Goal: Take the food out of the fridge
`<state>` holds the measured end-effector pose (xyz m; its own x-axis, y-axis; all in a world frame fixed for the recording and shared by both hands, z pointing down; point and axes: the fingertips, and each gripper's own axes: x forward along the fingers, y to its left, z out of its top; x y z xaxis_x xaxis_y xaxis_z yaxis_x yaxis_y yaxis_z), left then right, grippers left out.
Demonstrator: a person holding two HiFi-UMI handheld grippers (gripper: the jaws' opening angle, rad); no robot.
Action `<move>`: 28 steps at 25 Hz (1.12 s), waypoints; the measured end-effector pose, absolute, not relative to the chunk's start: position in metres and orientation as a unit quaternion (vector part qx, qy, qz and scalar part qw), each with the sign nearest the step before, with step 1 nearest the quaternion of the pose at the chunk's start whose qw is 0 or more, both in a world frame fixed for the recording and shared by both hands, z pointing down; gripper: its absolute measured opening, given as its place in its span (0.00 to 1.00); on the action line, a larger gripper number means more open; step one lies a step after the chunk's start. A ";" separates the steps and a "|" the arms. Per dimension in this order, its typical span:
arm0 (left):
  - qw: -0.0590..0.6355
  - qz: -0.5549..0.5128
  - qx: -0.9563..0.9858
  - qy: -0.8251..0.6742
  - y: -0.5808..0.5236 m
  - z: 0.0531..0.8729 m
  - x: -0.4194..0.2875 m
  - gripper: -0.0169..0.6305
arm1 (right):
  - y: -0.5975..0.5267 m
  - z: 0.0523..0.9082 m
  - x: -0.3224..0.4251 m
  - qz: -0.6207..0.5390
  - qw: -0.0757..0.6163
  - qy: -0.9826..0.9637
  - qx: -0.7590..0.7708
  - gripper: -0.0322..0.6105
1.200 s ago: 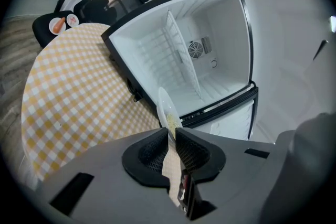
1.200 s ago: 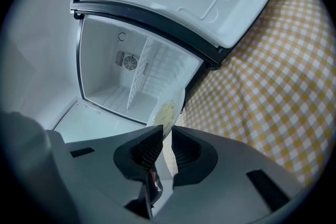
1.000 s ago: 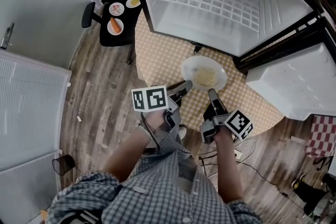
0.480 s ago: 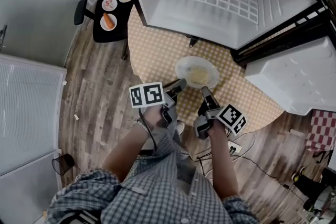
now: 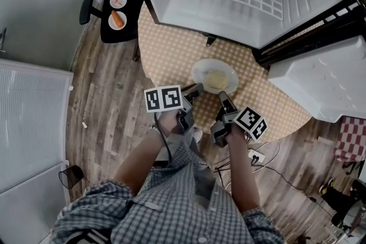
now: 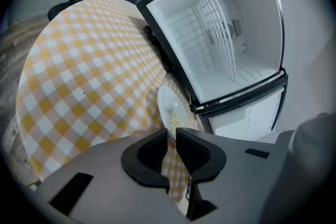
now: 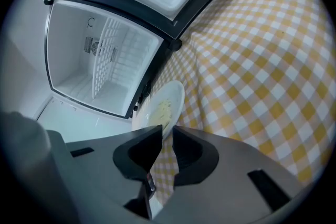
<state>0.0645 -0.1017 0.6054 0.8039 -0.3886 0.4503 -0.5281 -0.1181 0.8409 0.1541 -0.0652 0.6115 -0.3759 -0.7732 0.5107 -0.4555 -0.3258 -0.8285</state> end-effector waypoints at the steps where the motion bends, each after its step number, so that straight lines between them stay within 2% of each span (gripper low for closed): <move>1: 0.585 0.069 0.747 -0.309 -0.102 0.608 0.065 0.11 | -0.065 0.613 0.154 -0.607 0.126 0.565 -0.545 0.12; 13: 0.553 0.139 0.761 -0.310 -0.093 0.615 0.061 0.17 | -0.063 0.616 0.159 -0.595 0.095 0.569 -0.559 0.13; 19: 0.532 0.141 0.765 -0.334 -0.093 0.604 0.044 0.16 | -0.056 0.601 0.167 -0.557 0.049 0.602 -0.570 0.13; 23: 0.494 0.123 0.781 -0.361 -0.100 0.582 0.033 0.04 | -0.056 0.582 0.172 -0.516 0.044 0.625 -0.583 0.12; 28: 0.444 0.109 0.813 -0.360 -0.104 0.551 0.035 0.04 | -0.057 0.554 0.178 -0.456 0.026 0.651 -0.606 0.07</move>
